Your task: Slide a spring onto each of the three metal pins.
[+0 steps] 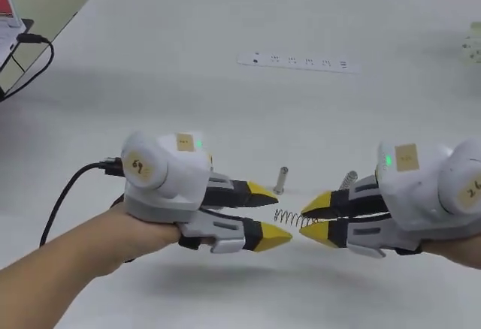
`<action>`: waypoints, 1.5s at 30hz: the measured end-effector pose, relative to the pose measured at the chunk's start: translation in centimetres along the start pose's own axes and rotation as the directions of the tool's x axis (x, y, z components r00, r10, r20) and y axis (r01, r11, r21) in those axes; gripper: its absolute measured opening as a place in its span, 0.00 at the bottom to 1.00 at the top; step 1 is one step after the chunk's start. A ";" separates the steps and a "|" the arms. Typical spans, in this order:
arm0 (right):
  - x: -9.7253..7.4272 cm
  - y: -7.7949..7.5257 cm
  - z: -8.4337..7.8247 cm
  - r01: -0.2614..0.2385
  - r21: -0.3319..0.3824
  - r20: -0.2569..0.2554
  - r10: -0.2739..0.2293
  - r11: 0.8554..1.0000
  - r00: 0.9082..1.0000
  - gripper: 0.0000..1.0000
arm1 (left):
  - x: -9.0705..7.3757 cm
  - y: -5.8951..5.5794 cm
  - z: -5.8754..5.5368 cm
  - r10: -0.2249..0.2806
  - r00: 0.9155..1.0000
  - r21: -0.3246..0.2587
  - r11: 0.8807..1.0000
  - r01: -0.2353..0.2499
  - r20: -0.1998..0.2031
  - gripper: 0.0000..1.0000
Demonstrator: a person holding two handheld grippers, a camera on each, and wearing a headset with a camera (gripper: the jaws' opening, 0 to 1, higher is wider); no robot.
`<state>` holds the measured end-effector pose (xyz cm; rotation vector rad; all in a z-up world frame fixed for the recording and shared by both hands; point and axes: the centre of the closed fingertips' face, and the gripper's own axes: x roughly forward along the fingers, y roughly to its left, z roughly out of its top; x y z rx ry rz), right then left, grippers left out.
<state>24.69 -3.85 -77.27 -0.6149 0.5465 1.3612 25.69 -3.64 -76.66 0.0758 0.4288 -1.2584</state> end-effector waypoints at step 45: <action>-0.7 0.5 -0.3 -0.040 0.013 0.001 0.040 0.999 0.999 0.14 | -0.3 -1.0 0.3 -0.033 0.999 0.060 0.998 0.032 0.017 0.02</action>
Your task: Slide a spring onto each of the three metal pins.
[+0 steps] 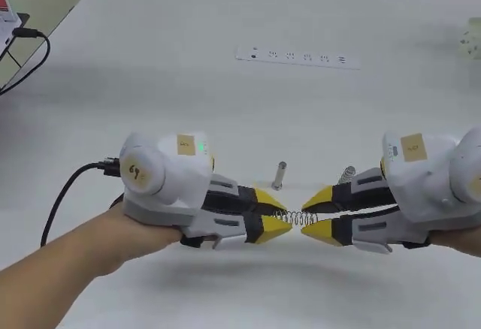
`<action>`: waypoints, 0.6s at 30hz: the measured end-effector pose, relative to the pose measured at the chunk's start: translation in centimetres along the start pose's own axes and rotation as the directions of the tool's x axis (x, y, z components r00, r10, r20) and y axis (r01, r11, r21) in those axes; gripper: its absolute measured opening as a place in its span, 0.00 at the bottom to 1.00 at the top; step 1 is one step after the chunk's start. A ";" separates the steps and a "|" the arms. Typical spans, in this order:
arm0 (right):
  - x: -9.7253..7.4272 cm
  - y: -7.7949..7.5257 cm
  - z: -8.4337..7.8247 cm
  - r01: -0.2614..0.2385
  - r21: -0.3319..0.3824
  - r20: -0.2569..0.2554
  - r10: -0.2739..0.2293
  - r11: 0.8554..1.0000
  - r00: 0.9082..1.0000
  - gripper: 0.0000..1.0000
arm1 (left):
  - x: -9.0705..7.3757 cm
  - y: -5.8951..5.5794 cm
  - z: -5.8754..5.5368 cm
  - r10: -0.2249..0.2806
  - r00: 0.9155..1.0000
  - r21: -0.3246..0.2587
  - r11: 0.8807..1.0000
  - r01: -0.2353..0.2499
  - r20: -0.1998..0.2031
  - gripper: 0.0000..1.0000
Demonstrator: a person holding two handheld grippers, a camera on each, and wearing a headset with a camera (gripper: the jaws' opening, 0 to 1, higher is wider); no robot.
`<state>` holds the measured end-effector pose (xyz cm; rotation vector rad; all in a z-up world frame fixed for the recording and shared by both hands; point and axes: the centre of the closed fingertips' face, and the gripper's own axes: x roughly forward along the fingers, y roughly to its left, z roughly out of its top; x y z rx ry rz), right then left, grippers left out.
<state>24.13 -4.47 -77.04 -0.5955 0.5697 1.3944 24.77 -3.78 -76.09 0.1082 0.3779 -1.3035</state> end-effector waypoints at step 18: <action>-0.1 0.2 0.0 -0.003 0.013 0.041 0.003 1.000 0.999 0.08 | -0.3 -0.3 0.0 -0.014 1.000 -0.005 1.000 0.014 -0.006 0.02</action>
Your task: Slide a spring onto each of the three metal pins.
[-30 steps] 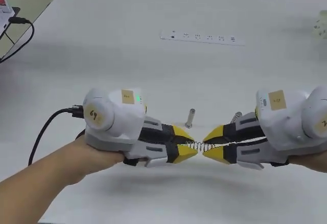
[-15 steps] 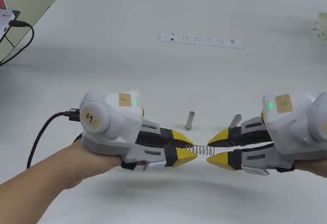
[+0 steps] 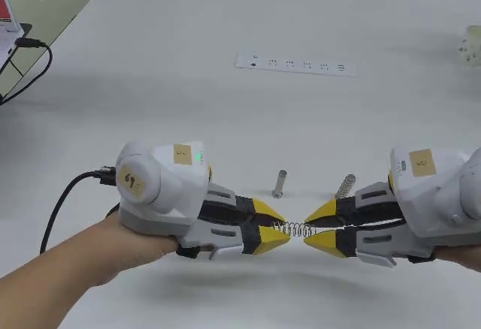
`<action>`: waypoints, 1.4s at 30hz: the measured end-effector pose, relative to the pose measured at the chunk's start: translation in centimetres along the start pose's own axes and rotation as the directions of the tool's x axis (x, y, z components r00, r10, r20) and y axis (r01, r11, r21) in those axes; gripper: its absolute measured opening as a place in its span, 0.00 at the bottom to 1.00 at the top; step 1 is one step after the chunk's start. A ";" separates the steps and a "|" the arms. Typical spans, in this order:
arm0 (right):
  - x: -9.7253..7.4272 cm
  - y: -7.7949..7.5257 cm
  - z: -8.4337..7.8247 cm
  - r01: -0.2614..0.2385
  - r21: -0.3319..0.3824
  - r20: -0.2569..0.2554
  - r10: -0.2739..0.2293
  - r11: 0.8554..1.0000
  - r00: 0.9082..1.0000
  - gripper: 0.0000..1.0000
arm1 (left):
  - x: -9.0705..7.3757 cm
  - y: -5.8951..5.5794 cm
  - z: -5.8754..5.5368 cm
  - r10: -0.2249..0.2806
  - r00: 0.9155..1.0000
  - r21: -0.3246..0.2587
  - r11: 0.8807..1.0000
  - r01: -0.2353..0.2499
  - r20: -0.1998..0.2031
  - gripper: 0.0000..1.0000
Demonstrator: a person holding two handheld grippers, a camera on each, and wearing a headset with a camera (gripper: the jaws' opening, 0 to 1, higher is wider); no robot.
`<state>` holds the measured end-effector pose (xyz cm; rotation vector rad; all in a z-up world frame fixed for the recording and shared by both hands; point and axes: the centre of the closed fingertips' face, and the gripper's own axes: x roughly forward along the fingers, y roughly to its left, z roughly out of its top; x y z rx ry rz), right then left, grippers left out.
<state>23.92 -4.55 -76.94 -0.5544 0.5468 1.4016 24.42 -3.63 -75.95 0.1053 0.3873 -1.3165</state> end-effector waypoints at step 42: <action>0.2 0.8 6.0 0.026 -0.090 0.154 -0.012 0.996 0.988 0.08 | 0.7 -0.1 -0.9 -0.007 0.999 0.033 0.999 0.009 -0.054 0.02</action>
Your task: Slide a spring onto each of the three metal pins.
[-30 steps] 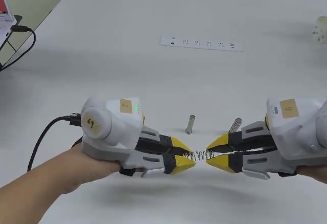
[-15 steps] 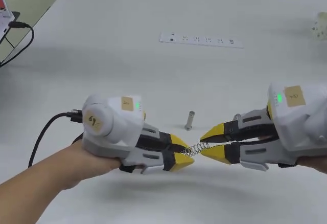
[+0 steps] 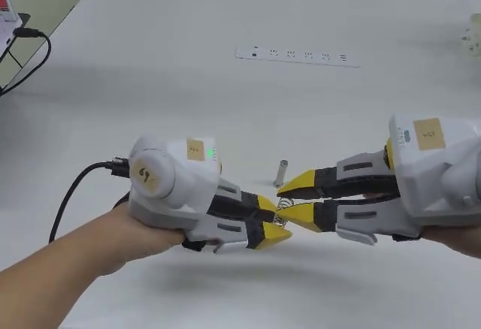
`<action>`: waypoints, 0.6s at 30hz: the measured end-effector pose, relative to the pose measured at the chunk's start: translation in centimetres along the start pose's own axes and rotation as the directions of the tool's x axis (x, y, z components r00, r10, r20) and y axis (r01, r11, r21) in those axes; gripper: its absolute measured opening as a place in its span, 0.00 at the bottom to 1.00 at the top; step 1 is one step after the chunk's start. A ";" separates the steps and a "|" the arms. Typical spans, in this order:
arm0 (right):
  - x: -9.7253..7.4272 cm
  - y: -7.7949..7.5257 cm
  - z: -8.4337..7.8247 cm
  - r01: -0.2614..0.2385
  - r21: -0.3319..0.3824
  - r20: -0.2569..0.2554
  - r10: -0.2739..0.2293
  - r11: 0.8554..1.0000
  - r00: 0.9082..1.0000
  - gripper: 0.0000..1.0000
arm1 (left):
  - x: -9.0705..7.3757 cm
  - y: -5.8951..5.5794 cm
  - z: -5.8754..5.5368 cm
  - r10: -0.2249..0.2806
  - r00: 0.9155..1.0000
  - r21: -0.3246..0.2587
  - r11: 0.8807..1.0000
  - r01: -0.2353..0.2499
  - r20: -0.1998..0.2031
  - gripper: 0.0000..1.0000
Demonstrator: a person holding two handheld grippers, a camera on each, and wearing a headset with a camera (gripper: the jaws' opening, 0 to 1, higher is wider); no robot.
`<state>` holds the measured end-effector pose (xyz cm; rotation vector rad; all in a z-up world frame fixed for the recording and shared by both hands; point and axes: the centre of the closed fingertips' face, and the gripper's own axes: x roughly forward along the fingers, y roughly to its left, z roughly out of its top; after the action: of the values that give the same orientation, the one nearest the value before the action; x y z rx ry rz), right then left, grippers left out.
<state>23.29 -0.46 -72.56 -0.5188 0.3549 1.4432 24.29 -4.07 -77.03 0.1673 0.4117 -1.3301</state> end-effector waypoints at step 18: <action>0.4 -0.2 0.3 0.008 0.040 0.021 -0.009 0.999 1.000 0.09 | -0.3 -0.1 0.0 0.009 1.000 0.014 1.000 -0.009 0.004 0.02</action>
<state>23.49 0.02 -72.54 -0.4723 0.3637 1.4299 24.12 -3.81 -76.89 0.1781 0.3977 -1.3243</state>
